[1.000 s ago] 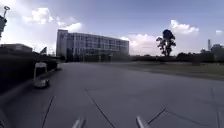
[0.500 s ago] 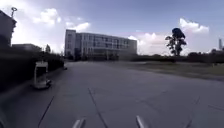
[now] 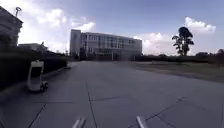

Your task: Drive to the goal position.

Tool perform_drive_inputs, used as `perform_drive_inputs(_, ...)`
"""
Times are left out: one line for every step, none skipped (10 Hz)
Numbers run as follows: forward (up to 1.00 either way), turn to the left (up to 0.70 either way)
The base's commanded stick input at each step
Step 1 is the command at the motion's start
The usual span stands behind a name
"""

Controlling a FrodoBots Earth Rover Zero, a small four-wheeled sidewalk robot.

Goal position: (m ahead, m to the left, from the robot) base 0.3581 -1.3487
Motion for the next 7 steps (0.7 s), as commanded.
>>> perform_drive_inputs(0.70,0.00)
perform_drive_inputs(0.70,0.00)
perform_drive_inputs(0.70,0.00)
perform_drive_inputs(0.70,0.08)
perform_drive_inputs(0.70,0.20)
perform_drive_inputs(0.70,0.04)
perform_drive_inputs(0.70,0.00)
